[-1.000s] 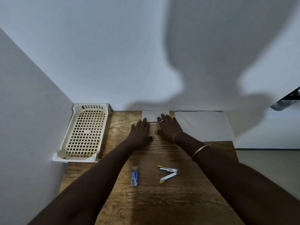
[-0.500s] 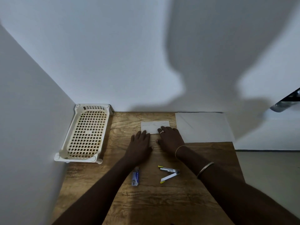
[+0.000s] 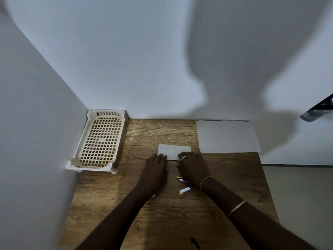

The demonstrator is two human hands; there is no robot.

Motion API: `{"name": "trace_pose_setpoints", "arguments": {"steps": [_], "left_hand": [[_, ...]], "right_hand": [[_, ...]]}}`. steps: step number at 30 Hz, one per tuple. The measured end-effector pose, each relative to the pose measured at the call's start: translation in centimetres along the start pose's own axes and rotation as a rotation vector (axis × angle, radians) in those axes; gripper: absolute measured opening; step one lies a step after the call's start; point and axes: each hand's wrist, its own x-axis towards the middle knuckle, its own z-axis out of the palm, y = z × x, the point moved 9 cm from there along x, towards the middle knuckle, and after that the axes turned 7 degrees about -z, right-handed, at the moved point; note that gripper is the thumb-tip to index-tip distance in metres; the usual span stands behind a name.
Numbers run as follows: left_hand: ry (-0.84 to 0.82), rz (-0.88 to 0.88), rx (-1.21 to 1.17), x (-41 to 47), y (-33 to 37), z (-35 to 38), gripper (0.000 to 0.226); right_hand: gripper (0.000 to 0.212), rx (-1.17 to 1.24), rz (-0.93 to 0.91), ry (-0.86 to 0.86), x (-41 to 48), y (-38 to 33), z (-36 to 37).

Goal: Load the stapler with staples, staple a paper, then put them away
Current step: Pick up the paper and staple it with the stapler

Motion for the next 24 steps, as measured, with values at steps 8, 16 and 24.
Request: {"name": "trace_pose_setpoints", "arguments": {"steps": [8, 16, 24], "left_hand": [[0.166, -0.299, -0.506, -0.9, -2.6, -2.8, 0.05], [0.145, -0.514, -0.718, -0.2, -4.1, -2.1, 0.031], [0.126, -0.592, -0.816, -0.9, -5.0, -1.4, 0.037]], "right_hand": [[0.02, 0.729, 0.74, 0.254, -3.3, 7.2, 0.0], [0.005, 1.147, 1.008, 0.176, -3.6, 7.1, 2.5], [0.022, 1.209, 1.037, 0.117, -3.5, 6.8, 2.5]]}}
